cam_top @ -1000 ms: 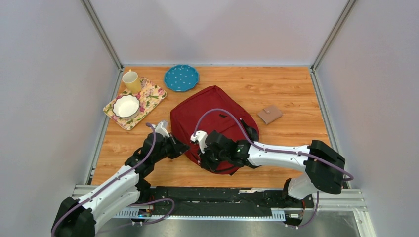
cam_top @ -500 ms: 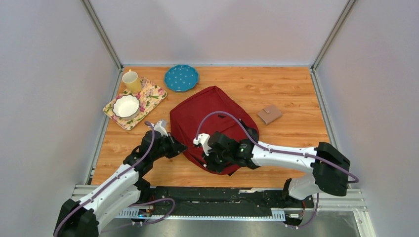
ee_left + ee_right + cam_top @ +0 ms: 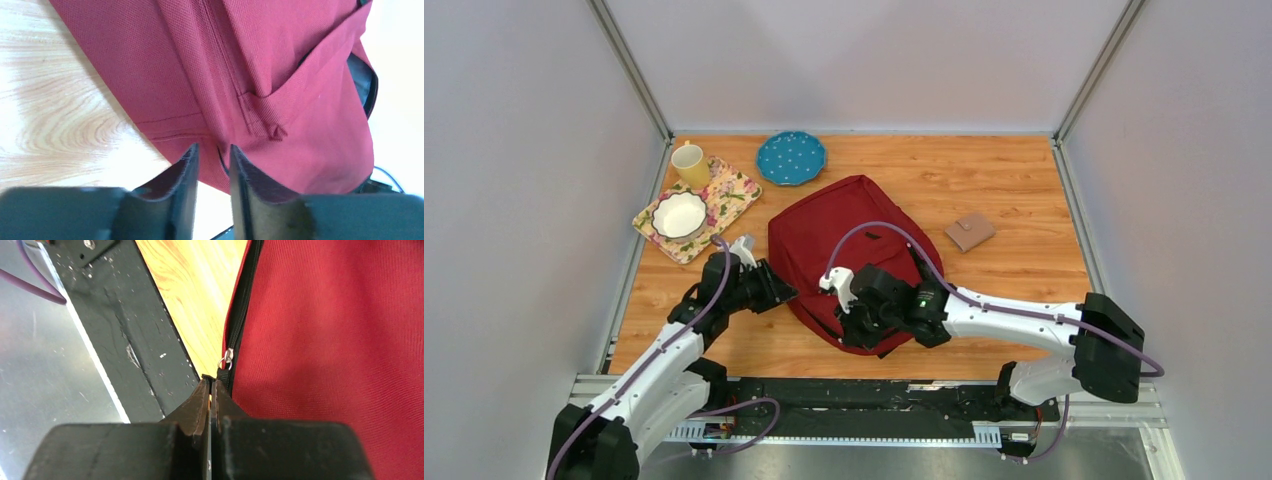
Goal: Pack the student bag
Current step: Zip the student bag at the center of the board.
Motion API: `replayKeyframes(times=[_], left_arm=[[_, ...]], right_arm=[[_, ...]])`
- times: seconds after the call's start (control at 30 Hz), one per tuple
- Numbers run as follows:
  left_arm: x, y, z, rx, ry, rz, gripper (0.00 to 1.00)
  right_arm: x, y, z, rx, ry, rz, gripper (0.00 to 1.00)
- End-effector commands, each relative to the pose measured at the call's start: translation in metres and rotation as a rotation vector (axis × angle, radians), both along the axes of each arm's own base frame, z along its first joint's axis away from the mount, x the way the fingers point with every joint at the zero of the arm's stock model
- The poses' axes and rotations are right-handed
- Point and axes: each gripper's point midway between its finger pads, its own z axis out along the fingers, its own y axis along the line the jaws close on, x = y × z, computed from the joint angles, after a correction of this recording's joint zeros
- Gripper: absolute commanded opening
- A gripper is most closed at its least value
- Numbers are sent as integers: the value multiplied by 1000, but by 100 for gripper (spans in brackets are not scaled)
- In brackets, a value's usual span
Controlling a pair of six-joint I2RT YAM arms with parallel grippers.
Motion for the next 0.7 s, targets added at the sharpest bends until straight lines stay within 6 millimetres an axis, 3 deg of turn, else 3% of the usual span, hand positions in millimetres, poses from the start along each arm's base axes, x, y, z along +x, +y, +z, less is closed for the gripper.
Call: replayKeyframes(times=[0.0, 0.03, 0.13, 0.27, 0.43, 0.67], left_arm=[[-3, -4, 11, -49, -12, -22, 44], [-7, -5, 10, -75, 11, -10, 53], [-25, -7, 0, -133, 63, -5, 65], [-39, -2, -8, -188, 79, 50, 69], [-42, -4, -7, -270, 77, 88, 70], [-46, -26, -1, -350, 85, 48, 72]], right_arm=[[10, 26, 45, 187, -32, -62, 0], [11, 27, 48, 201, -39, -65, 0], [14, 28, 57, 234, -58, -80, 0], [14, 25, 56, 219, -65, -71, 0], [6, 26, 47, 213, -29, -44, 0], [-1, 24, 40, 220, 3, -30, 0]])
